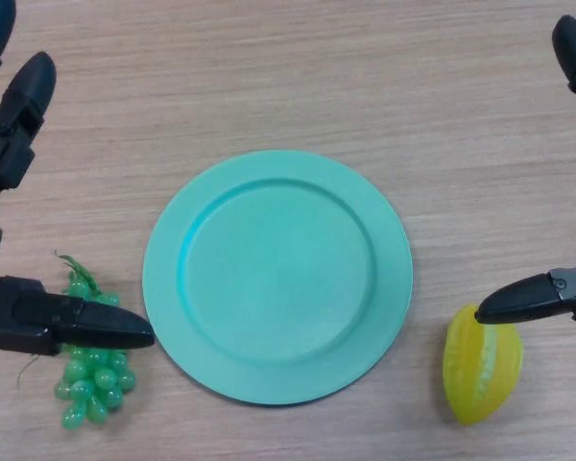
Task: Pick up the green grapes and place it on the plate
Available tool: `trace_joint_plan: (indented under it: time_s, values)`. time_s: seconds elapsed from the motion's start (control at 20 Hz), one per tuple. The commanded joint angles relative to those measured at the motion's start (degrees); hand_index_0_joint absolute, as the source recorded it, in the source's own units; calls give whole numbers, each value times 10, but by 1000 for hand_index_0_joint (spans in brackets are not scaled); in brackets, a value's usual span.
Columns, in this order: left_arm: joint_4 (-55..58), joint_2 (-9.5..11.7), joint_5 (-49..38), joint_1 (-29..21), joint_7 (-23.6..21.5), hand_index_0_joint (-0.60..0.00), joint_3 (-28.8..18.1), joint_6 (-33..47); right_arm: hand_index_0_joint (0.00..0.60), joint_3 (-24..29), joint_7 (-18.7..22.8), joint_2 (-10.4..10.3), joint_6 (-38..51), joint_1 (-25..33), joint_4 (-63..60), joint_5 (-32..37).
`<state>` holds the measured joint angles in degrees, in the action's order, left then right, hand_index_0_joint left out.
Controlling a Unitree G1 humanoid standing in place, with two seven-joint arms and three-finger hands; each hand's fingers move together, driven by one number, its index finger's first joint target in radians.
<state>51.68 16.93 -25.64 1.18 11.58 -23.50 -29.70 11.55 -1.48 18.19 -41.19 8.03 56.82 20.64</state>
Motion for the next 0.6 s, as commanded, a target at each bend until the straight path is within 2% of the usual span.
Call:
trace_joint_plan:
  time_s: [0.05, 0.4, 0.5, 0.55, 0.6]
  values:
    - [38, 8, 22, -2, 0, 0, -17, 93, 0, 29, 15, 18, 66, 10, 32, 1]
    - [7, -16, 53, 28, 19, 0, -17, 134, 0, 17, 12, 14, 65, 10, 32, -16]
    - [-39, -20, 103, 32, 20, 0, -12, 174, 0, 8, 8, 11, 66, 12, 32, -31]
    - [-89, -23, 166, 42, 28, 0, -1, 228, 0, 2, 6, 7, 67, 13, 32, -38]
    - [-114, -26, 191, 46, 29, 0, 0, 254, 0, 1, 5, 6, 67, 13, 32, -39]
